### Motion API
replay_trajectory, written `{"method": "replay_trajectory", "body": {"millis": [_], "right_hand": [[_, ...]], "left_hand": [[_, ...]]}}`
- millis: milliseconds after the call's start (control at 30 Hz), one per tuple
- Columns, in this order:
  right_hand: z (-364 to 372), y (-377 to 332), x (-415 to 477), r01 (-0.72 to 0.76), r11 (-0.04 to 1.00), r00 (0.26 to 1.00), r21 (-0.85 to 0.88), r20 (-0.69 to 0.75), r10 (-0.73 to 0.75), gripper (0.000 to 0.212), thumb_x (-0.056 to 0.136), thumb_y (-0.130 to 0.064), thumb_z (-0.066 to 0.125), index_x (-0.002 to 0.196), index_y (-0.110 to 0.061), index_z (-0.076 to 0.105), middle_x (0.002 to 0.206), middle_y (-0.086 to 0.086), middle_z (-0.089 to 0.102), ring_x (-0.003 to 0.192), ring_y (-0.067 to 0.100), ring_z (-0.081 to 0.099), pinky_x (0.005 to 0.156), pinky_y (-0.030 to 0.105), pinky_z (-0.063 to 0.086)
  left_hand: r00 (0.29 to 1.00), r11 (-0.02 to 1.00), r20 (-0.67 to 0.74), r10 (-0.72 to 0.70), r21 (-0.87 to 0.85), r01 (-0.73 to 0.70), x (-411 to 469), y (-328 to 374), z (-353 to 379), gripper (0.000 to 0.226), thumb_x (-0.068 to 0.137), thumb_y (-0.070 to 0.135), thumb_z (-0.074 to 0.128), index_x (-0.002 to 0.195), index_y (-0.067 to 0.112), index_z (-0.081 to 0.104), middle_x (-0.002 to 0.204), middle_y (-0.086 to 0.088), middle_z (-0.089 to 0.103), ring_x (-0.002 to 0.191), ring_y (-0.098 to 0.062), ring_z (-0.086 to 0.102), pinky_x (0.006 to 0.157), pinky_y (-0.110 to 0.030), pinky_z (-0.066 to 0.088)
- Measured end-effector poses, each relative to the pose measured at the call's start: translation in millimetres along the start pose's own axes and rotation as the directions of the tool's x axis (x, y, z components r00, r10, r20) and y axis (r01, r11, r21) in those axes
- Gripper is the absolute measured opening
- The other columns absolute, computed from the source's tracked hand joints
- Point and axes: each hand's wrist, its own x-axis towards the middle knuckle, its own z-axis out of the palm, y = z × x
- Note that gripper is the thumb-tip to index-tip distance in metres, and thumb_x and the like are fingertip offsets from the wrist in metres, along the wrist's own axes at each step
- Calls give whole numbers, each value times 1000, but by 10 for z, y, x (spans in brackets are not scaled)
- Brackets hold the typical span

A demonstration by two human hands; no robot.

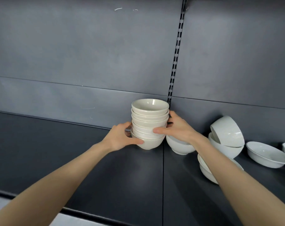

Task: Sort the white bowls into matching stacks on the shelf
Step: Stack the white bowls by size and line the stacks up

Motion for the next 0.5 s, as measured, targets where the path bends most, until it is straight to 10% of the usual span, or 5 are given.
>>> {"method": "replay_trajectory", "body": {"millis": [200,500], "right_hand": [[-40,-134,-177,9,984,1000,-178,-12,-11,78,76,-30,79,140,-17,37,132,2,55,118,19,53,98,28,41],[-454,-174,-620,-36,900,994,-434,-108,-12,51,83,-28,71,131,-18,54,136,8,53,129,24,45,106,36,38]], "left_hand": [[995,945,-97,-25,323,55,-168,126,22,46,80,42,71,119,22,59,113,2,66,103,-19,63,92,-40,50],[995,833,2,103,546,-88,-360,621,-19,35,90,36,57,118,17,59,123,1,62,112,-24,56,92,-36,46]]}}
